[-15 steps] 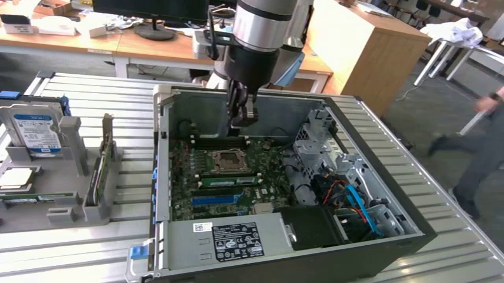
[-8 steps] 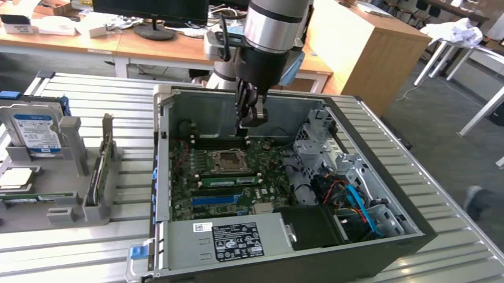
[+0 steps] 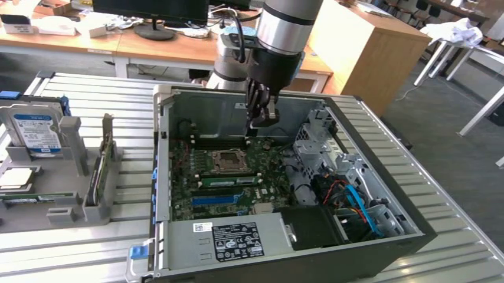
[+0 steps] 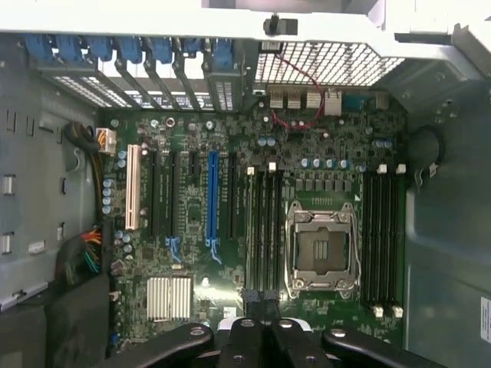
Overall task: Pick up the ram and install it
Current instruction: 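Press down the ram until it locks into place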
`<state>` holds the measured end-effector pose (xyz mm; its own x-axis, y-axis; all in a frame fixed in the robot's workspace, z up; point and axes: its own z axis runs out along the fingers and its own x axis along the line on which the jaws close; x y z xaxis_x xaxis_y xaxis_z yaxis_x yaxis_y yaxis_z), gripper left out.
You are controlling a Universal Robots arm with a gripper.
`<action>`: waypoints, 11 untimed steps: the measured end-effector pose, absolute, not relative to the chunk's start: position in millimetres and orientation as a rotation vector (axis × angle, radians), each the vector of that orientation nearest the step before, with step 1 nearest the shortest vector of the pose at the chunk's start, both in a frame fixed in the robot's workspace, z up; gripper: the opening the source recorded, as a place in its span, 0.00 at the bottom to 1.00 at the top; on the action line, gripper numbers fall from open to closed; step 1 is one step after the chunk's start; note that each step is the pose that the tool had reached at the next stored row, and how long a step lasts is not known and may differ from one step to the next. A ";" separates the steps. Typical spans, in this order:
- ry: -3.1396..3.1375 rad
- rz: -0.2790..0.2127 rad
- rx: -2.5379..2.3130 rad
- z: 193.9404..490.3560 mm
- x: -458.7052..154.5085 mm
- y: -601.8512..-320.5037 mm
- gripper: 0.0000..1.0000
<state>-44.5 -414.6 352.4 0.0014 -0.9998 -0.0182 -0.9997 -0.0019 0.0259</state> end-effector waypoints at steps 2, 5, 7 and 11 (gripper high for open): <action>-2.215 -0.049 2.219 352.4 -43.3 -414.7 0.11; -2.216 -0.049 2.219 352.4 -43.3 -414.6 0.11; -2.216 -0.049 2.219 352.4 -43.3 -414.6 0.11; -2.216 -0.049 2.219 352.4 -43.3 -414.6 0.11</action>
<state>-43.3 -414.6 352.4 0.0013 -0.9998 -0.0182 -0.9997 -0.0018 0.0259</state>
